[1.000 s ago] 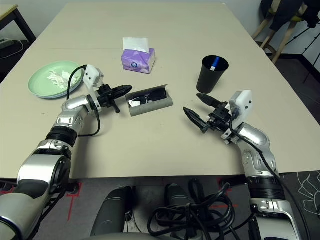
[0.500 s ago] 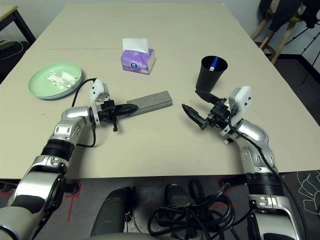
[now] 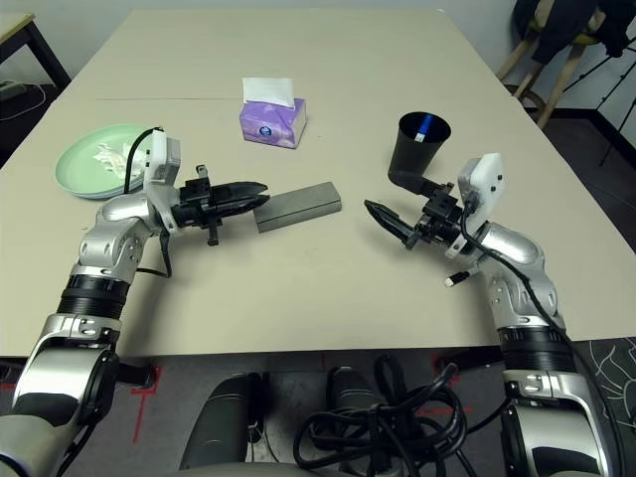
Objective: Organize and tidy the items on the table.
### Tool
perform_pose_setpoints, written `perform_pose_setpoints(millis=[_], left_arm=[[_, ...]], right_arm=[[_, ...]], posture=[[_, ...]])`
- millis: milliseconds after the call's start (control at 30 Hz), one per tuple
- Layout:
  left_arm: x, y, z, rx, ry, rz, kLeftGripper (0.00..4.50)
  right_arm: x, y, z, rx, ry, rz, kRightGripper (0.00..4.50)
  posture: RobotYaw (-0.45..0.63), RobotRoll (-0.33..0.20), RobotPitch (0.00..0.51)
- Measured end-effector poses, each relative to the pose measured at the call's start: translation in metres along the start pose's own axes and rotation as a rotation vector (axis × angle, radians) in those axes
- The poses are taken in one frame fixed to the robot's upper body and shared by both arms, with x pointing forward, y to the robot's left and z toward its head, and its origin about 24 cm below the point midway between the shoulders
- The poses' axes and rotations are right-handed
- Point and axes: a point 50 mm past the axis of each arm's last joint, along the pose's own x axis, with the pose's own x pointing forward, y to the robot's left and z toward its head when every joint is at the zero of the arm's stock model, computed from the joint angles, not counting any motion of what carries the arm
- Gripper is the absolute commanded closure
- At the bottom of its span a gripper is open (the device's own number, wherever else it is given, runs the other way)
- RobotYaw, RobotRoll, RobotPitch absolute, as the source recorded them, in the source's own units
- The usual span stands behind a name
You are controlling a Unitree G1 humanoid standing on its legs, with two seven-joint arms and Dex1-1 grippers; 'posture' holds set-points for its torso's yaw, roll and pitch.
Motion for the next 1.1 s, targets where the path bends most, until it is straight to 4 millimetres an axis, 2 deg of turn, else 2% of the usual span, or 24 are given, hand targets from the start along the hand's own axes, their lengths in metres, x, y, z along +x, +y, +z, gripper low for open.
perform_pose_setpoints(millis=[100, 133, 267, 400, 533, 633, 800, 933, 1100], left_arm=[[0.006, -0.012, -0.004, -0.004, 0.001, -0.060, 0.31], [0.008, -0.013, -0.002, 0.003, -0.006, -0.072, 0.03], [0.014, -0.018, 0.001, 0.022, 0.001, -0.112, 0.03], [0.015, -0.020, -0.004, 0.012, 0.020, -0.126, 0.03], [0.015, -0.017, 0.000, 0.027, 0.023, -0.123, 0.03], [0.014, -0.014, 0.003, 0.054, 0.029, -0.109, 0.03], [0.013, -0.011, -0.001, 0.055, 0.036, -0.079, 0.03], [0.016, -0.011, -0.001, 0.068, 0.025, -0.071, 0.03], [0.016, -0.011, -0.001, 0.072, 0.022, -0.050, 0.03]], right_arm=[[0.005, -0.005, 0.009, -0.011, 0.008, 0.049, 0.00], [0.007, -0.006, 0.012, -0.018, 0.006, 0.062, 0.00], [0.015, -0.006, 0.018, -0.051, 0.031, 0.124, 0.00], [0.012, -0.007, 0.019, -0.102, 0.157, 0.186, 0.00], [-0.005, -0.015, 0.027, -0.240, 0.383, 0.297, 0.00], [-0.013, -0.020, 0.038, -0.307, 0.480, 0.395, 0.00], [-0.035, -0.030, 0.049, -0.422, 0.758, 0.540, 0.00], [-0.039, -0.034, 0.042, -0.554, 0.929, 0.648, 0.00], [-0.040, -0.033, 0.032, -0.685, 1.025, 0.778, 0.00]], posture=[[0.02, 0.000, 0.125], [0.02, 0.000, 0.129], [0.01, 0.000, 0.132], [0.01, 0.000, 0.130], [0.00, 0.000, 0.133], [-0.01, 0.000, 0.137], [-0.01, 0.000, 0.144], [0.00, 0.000, 0.147], [0.01, 0.000, 0.144]])
